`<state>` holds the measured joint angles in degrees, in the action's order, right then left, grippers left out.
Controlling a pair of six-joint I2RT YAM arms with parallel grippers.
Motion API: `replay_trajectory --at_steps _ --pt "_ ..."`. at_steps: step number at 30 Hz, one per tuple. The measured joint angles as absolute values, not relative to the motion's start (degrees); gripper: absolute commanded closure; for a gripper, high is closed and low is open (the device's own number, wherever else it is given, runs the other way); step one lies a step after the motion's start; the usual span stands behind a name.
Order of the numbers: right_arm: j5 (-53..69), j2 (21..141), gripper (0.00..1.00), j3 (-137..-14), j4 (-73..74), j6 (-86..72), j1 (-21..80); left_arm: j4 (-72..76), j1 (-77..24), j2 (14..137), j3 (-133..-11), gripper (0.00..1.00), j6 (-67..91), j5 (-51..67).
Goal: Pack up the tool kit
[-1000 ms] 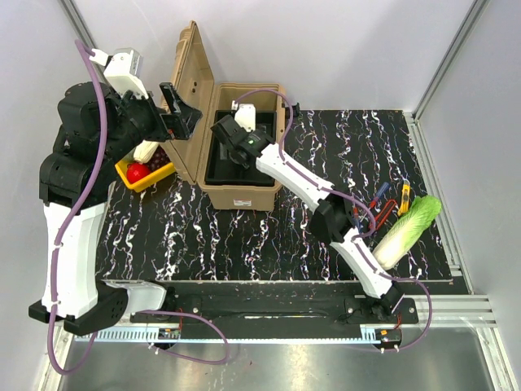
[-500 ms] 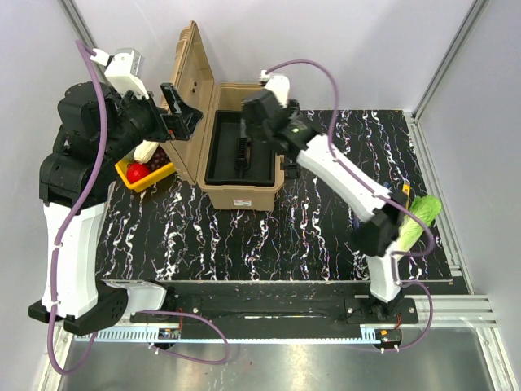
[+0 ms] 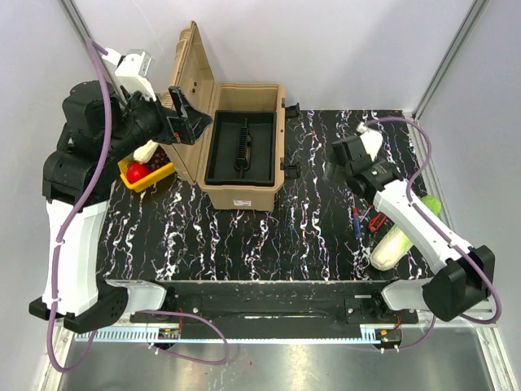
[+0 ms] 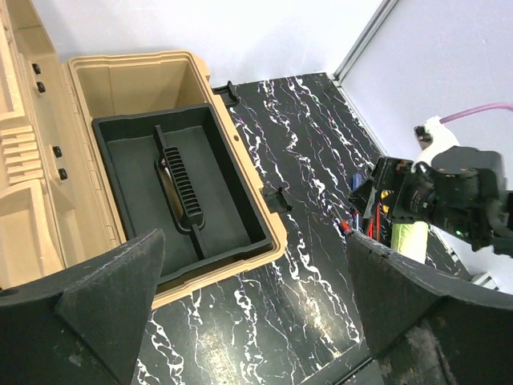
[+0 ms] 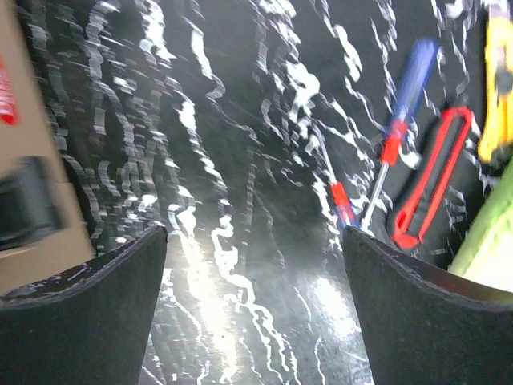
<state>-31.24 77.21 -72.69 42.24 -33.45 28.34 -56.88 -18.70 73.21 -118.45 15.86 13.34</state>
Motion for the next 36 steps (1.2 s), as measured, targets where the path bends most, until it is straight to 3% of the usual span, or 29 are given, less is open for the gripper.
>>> replay_trajectory --at_steps 7,19,26,36 --pt "-19.09 75.64 0.06 -54.3 40.27 -37.82 17.61 -56.58 -18.87 73.76 -118.06 0.01 16.21 14.15" --pt "-8.71 83.33 0.06 -43.81 32.75 -40.27 10.13 -55.66 -18.87 73.73 -116.95 0.01 16.38 14.2" --pt "-7.55 85.43 0.16 -44.91 29.04 -37.76 9.26 -55.61 -18.87 73.73 -116.81 0.01 16.38 14.15" --pt "-8.78 91.15 0.43 -50.26 30.52 -36.69 9.19 -55.64 -18.87 73.63 -116.57 0.01 16.38 14.06"
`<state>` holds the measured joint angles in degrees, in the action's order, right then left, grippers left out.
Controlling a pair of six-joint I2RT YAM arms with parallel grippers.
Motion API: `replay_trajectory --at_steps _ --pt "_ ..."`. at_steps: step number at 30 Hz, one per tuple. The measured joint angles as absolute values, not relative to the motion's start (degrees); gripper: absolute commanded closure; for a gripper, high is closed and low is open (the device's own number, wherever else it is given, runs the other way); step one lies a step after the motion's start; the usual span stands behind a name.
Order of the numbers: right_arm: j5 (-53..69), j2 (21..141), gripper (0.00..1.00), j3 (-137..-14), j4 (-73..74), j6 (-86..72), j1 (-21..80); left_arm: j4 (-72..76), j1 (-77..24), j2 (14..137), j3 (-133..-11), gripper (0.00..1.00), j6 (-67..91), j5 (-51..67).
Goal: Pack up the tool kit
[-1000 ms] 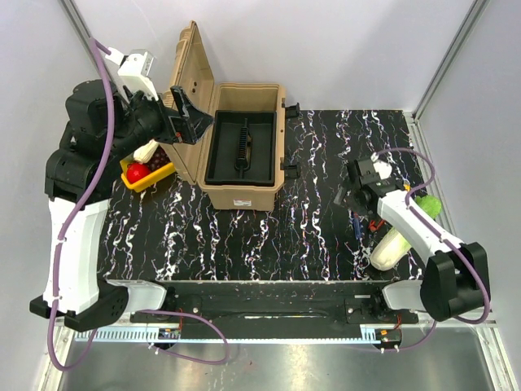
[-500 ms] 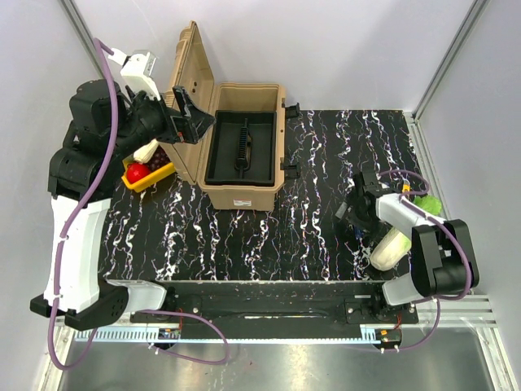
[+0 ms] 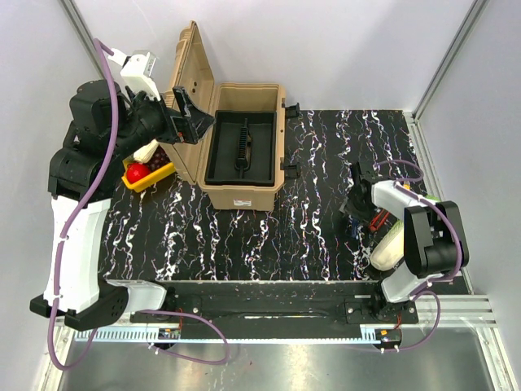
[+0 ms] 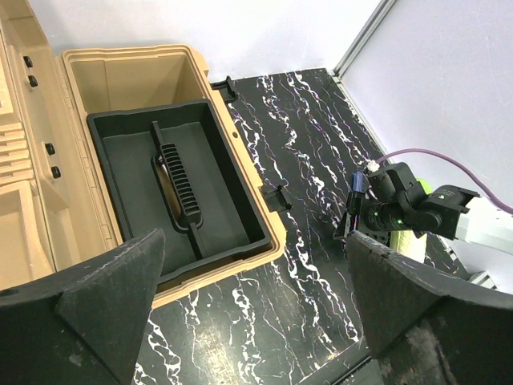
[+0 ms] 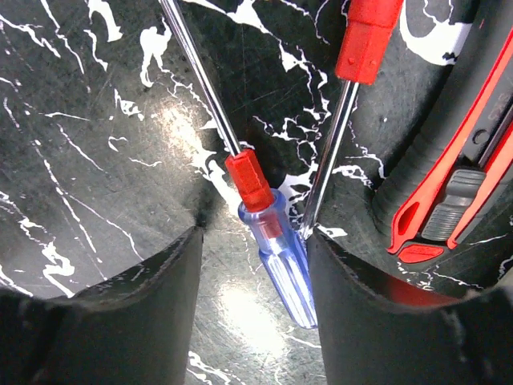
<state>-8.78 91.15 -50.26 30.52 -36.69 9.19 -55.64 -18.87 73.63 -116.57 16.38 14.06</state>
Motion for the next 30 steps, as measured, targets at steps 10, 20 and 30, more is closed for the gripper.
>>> replay_trajectory --at_steps 10,20,30 --pt "-9.98 93.41 0.9 -52.58 33.65 -35.88 9.04 -55.64 -18.87 73.63 -116.57 0.01 16.4 13.26" --pt "-7.53 92.79 1.0 -52.86 33.45 -35.14 10.24 -55.64 -18.87 73.63 -116.57 0.01 16.49 13.26" --pt "-4.49 87.99 1.0 -70.43 35.86 -34.17 17.52 -55.64 -18.87 73.63 -116.57 0.01 16.49 13.28"
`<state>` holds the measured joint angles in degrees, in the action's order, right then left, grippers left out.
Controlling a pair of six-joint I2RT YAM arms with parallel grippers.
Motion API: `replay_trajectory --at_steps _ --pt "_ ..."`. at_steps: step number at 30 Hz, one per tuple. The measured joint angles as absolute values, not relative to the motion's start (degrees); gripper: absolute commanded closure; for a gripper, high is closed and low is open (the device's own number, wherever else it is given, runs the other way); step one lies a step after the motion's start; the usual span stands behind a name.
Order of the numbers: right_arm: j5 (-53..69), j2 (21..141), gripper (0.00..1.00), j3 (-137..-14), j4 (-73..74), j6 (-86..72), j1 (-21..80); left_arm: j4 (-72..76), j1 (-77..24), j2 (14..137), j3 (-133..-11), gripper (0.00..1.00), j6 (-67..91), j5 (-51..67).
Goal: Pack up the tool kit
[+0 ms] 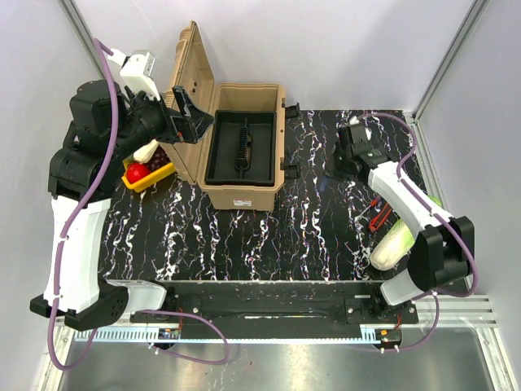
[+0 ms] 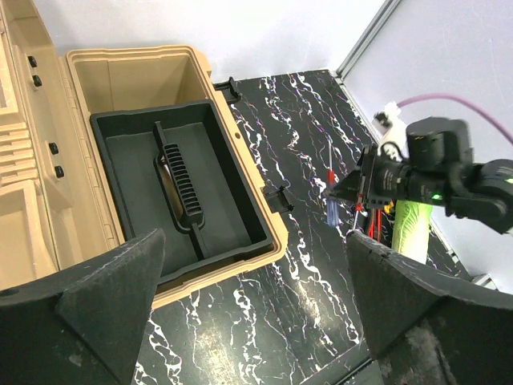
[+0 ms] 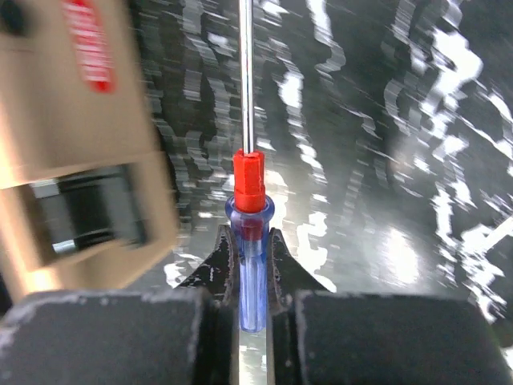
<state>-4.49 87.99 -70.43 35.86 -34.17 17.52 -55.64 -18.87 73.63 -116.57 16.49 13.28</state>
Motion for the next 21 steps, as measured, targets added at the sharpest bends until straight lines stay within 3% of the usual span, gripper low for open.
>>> replay_trajectory --at_steps 9,21 --pt "0.82 88.07 1.0 -85.01 29.21 -32.6 27.62 -55.64 -18.87 73.63 -116.57 0.01 16.49 13.26" --pt "1.58 104.12 1.0 -98.04 26.37 -31.05 37.01 -55.61 -18.87 73.6 -116.57 0.01 16.49 13.26"
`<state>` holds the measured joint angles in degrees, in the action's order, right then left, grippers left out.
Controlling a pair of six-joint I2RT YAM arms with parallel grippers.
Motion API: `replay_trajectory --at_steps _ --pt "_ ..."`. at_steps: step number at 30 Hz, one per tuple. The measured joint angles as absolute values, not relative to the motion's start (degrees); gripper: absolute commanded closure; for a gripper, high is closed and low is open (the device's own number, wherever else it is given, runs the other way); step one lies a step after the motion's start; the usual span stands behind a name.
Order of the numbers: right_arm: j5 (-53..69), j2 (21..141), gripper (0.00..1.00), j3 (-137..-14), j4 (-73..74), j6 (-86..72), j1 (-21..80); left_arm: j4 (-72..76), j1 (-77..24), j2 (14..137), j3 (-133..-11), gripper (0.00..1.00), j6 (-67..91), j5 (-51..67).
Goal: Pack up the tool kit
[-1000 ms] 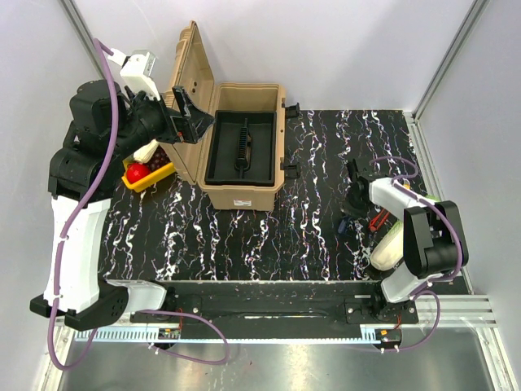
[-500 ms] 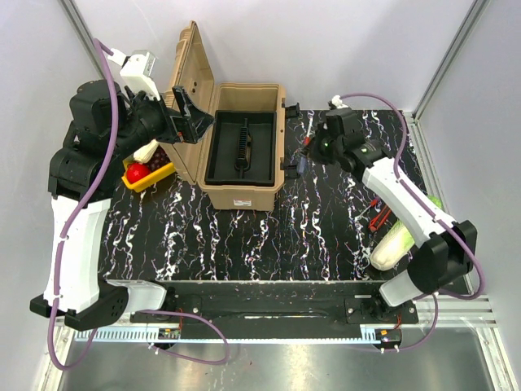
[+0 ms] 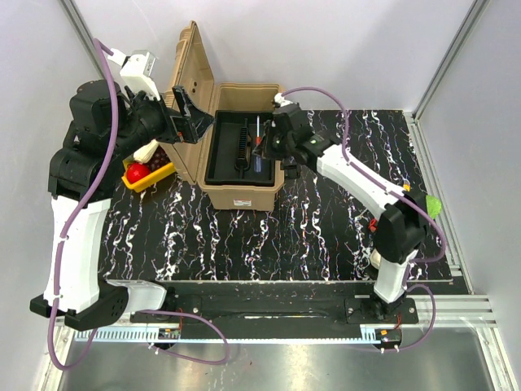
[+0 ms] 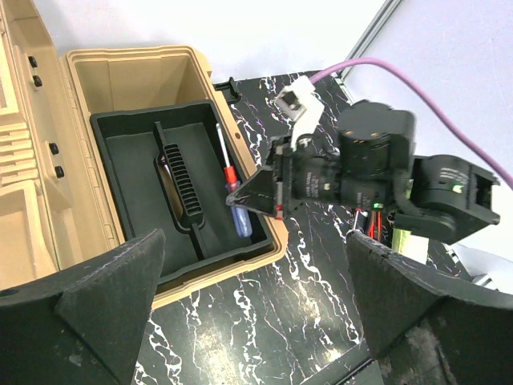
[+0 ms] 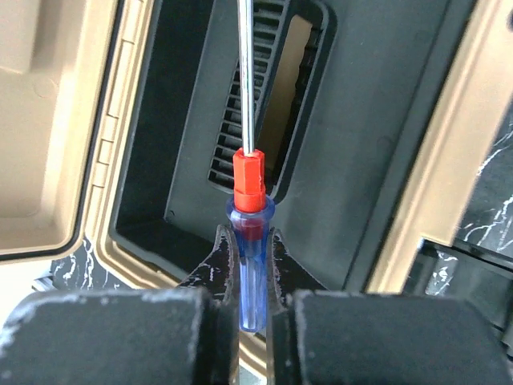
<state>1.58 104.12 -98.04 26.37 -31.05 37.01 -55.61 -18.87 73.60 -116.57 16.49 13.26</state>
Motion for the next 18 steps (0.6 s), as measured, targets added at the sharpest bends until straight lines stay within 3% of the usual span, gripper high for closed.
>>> replay_trajectory --at_steps 18 --pt "-0.89 114.59 1.0 -102.76 27.0 -31.27 38.24 -55.61 -18.87 73.6 -116.57 0.01 16.43 13.15"
